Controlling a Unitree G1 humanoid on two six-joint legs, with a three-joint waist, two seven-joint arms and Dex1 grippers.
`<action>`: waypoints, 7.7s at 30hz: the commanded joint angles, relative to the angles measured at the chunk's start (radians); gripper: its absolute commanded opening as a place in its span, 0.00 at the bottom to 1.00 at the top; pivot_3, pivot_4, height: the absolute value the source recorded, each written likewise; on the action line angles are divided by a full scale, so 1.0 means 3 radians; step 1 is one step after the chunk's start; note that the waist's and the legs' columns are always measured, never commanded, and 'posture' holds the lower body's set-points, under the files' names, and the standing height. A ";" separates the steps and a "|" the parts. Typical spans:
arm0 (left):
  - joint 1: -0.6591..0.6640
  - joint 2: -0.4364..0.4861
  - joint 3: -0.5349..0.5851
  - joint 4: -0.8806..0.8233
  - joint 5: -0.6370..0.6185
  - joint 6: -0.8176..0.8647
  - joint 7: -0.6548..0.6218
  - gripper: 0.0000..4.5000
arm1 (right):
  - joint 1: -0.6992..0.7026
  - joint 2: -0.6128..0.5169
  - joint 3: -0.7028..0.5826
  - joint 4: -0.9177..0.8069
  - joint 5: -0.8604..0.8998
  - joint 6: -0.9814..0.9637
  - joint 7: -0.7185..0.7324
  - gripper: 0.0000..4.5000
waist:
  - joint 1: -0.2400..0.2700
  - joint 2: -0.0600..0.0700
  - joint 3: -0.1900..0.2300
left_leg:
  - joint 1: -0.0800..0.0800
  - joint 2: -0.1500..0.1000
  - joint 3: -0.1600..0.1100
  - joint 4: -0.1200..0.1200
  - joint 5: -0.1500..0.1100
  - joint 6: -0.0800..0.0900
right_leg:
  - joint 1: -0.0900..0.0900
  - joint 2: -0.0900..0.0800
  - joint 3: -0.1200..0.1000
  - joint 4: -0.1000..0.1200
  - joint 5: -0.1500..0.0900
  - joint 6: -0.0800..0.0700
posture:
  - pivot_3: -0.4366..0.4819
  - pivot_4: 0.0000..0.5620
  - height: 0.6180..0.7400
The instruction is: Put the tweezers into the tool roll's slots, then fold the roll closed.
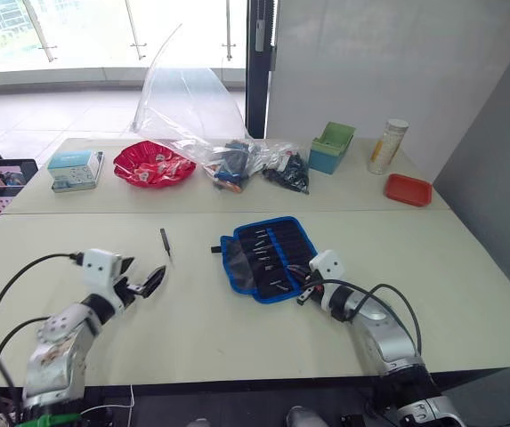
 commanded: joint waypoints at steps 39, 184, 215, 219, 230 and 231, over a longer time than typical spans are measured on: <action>-0.0639 -0.0509 -0.0531 0.0091 0.0081 0.0172 0.1418 0.99 | 0.0168 0.0072 0.0141 0.0233 -0.0158 0.0083 0.0136 0.00 | -0.0001 -0.0018 -0.0024 | 0.0013 0.0061 0.0007 -0.0005 -0.0021 -0.0021 | -0.0004 0.0064 0.0003 0.0007 -0.0007 -0.0047 | 0.48 0.27 0.99; -0.0658 0.0596 -0.0550 0.0346 -0.0254 -0.0318 -0.1497 1.00 | 0.0632 -0.0472 -0.0254 -0.1601 0.0489 0.0383 0.0221 0.48 | 0.0091 0.0038 0.0034 | -0.0029 0.0053 0.0006 0.0005 -0.0020 -0.0029 | -0.0035 0.0058 0.0007 0.0006 -0.0014 -0.0034 | 0.48 0.27 0.99; 0.0406 0.0778 -0.0266 -0.0378 -0.0546 -0.0244 -0.1104 1.00 | -0.0300 0.0050 0.1001 -0.0767 -0.1171 -0.0070 -0.0334 0.44 | 0.0081 0.0037 0.0034 | -0.0054 0.0050 0.0006 0.0009 -0.0019 -0.0031 | -0.0068 0.0053 0.0004 0.0020 -0.0011 -0.0040 | 0.48 0.27 0.99; 0.0364 0.0800 -0.0290 -0.0312 -0.0528 -0.0283 -0.1126 1.00 | -0.0285 0.0043 0.0983 -0.0793 -0.1168 -0.0080 -0.0327 0.14 | 0.0081 0.0037 0.0034 | -0.0054 0.0049 0.0007 0.0009 -0.0019 -0.0031 | -0.0067 0.0053 0.0004 0.0020 -0.0011 -0.0040 | 0.48 0.27 0.99; -0.0656 0.1008 -0.1365 0.0466 0.0306 -0.1096 -0.1690 1.00 | 0.0334 -0.0687 0.0770 -0.1460 -0.0661 -0.0616 0.0377 0.01 | 0.0143 0.0036 0.0034 | -0.0055 0.0044 0.0003 0.0010 -0.0019 -0.0031 | -0.0063 0.0052 0.0001 0.0017 -0.0011 -0.0040 | 0.48 0.27 0.99; -0.0788 0.0984 -0.1426 0.0555 0.0323 -0.1151 -0.1722 1.00 | 0.0394 -0.0748 0.0744 -0.1502 -0.0628 -0.0640 0.0414 0.01 | 0.0135 0.0037 0.0034 | -0.0055 0.0044 0.0004 0.0010 -0.0019 -0.0031 | -0.0062 0.0052 0.0001 0.0017 -0.0011 -0.0040 | 0.48 0.27 0.99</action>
